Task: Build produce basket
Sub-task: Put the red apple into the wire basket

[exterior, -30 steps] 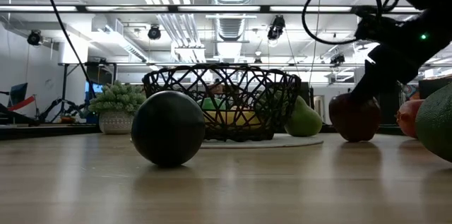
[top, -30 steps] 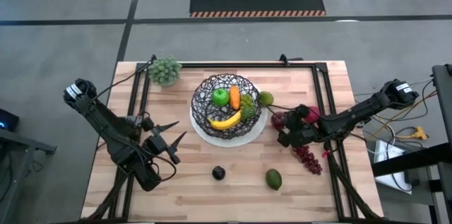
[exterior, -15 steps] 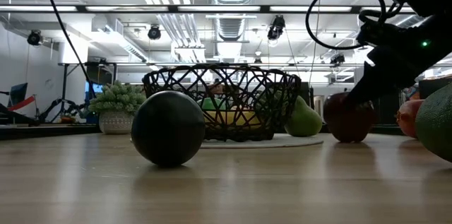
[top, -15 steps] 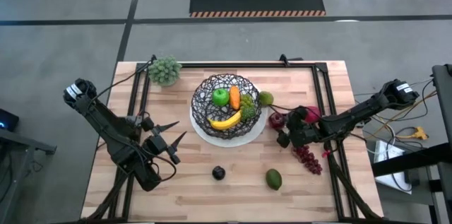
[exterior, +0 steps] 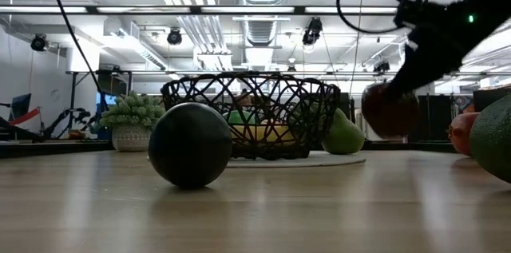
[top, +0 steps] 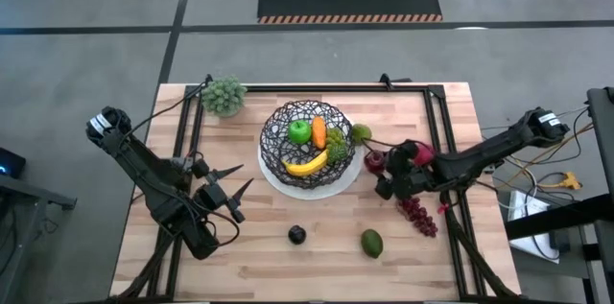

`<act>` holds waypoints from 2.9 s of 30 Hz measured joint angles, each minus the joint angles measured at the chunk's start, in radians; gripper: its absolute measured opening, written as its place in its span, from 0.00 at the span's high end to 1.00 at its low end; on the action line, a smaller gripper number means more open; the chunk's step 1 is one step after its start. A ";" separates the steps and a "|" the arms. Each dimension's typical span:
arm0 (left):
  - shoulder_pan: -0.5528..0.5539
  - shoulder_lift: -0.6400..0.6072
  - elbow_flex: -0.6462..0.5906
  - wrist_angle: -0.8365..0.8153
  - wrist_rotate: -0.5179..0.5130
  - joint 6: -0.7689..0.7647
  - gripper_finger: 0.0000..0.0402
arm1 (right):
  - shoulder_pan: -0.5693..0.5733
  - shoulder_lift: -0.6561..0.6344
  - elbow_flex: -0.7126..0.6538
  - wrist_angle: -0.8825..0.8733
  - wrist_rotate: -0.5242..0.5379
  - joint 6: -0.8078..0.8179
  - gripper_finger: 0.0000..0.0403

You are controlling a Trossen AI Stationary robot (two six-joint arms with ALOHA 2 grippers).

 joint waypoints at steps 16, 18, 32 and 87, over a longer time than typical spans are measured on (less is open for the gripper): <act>0.000 0.000 0.000 0.003 0.000 0.000 0.53 | -0.011 0.015 0.478 -0.156 0.050 -0.283 0.25; 0.000 0.000 0.000 0.003 0.000 0.000 0.53 | -0.015 0.026 0.503 -0.095 0.021 -0.347 0.25; 0.000 0.000 0.002 0.007 0.000 0.000 0.53 | -0.201 0.294 0.538 0.396 -0.293 -0.615 0.25; 0.000 0.000 0.001 0.006 0.000 0.008 0.53 | -0.424 0.867 0.742 0.573 -0.459 -0.454 0.15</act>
